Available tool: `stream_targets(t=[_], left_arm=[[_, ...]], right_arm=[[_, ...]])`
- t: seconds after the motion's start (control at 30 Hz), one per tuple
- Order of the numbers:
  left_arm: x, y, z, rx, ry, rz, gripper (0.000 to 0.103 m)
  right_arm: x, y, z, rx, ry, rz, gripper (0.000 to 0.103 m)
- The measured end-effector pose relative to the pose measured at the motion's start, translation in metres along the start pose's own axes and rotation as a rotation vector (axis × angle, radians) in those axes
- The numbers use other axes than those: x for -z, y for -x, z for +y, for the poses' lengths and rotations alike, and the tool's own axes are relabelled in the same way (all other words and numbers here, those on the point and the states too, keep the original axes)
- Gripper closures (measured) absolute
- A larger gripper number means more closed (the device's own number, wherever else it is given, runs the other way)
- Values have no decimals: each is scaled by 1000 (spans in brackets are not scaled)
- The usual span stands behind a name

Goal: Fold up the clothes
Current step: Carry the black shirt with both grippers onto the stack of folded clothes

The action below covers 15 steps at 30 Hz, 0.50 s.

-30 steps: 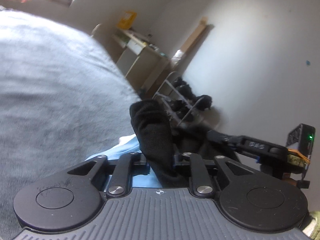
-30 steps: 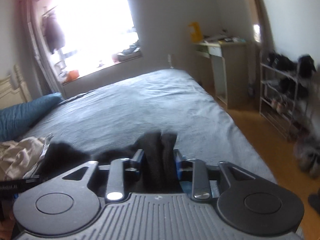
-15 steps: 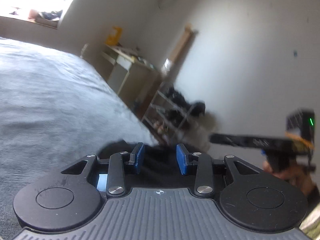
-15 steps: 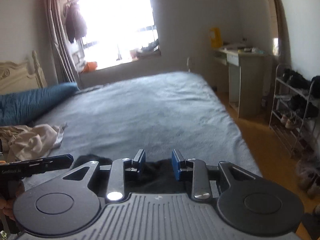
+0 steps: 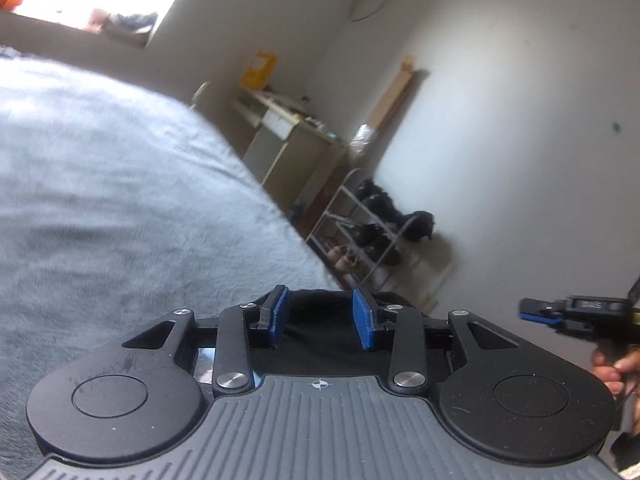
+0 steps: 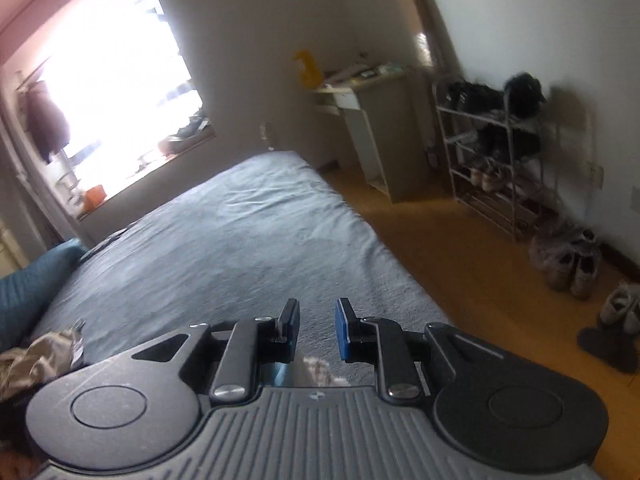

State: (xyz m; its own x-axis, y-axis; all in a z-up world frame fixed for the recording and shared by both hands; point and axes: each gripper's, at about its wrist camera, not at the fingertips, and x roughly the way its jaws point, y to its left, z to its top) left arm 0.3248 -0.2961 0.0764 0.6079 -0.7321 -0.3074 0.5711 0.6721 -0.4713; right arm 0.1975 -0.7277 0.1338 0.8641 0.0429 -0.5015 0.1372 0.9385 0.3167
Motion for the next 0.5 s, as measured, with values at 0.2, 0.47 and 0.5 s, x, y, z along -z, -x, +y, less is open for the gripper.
stream_targets(t=[0.2,0.47,0.5], left_arm=[[40,47,-81,208,-240,90,68],[87,63,-100,109,-383,139,68],[85,68,-103,113,-384,129,68]], right_arm=[[57,52,31,-183,123,42,82],[119,57,-59,52,-269,-43,82],[123,65,-64,44,-294,-70,82]])
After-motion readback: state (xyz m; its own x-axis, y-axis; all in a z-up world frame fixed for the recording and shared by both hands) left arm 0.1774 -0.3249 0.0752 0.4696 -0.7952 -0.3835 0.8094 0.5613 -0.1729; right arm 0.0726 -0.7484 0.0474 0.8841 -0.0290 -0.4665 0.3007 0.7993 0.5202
